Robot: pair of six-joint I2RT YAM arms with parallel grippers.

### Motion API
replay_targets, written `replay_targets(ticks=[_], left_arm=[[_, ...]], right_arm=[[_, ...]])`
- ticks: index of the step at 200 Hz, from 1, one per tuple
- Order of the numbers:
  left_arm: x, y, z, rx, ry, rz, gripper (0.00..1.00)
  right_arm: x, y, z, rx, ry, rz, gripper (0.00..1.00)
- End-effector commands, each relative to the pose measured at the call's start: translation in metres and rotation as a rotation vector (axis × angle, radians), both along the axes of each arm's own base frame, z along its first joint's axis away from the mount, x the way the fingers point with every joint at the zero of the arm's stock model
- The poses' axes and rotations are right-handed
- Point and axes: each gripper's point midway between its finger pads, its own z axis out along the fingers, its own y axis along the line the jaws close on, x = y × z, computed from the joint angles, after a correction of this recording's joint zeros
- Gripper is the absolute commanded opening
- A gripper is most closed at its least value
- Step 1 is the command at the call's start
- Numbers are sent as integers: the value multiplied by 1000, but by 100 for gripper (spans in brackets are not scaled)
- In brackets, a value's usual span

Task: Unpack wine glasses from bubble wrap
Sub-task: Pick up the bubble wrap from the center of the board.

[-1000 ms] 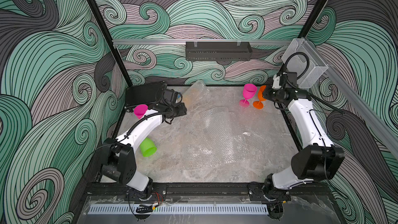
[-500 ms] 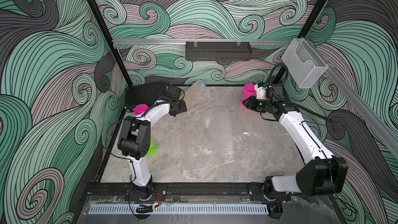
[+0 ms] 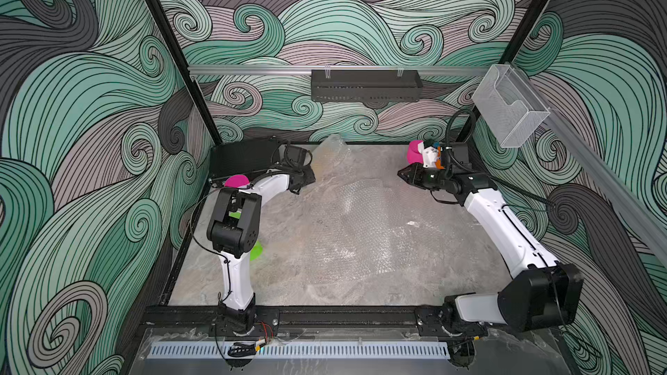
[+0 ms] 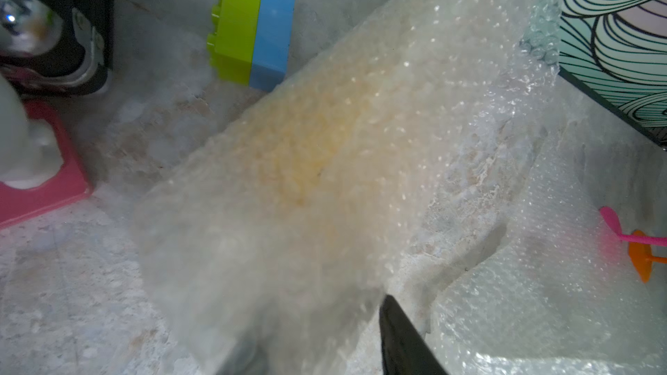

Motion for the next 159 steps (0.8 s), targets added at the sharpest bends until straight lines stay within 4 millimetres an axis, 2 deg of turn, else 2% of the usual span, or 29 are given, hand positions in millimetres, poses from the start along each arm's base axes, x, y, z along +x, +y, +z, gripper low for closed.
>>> replay_targets(ticks=[1,25,42,58,106,133,159], left_arm=[[8,-3,-5,-31,-15,10,36],[7,-5,-8,-44,-20,4,21],[7,-6,-3,-47,-32,-8,8],[6,-7,3,-46,-45,-18,0],[-9,-9,16,-66,-70,-49,0],[-25,-13,41,-68,-97,-108,0],[-42,-18,69,-62,-120,-183,0]], right_arm=[[-1,5,10,15,-33,23,27],[-1,6,10,20,-31,29,27],[-1,7,9,22,-29,34,27],[-1,8,8,24,-29,38,27],[-1,13,7,30,-25,50,27],[-3,20,9,19,-39,79,27],[-3,37,7,5,-69,161,28]])
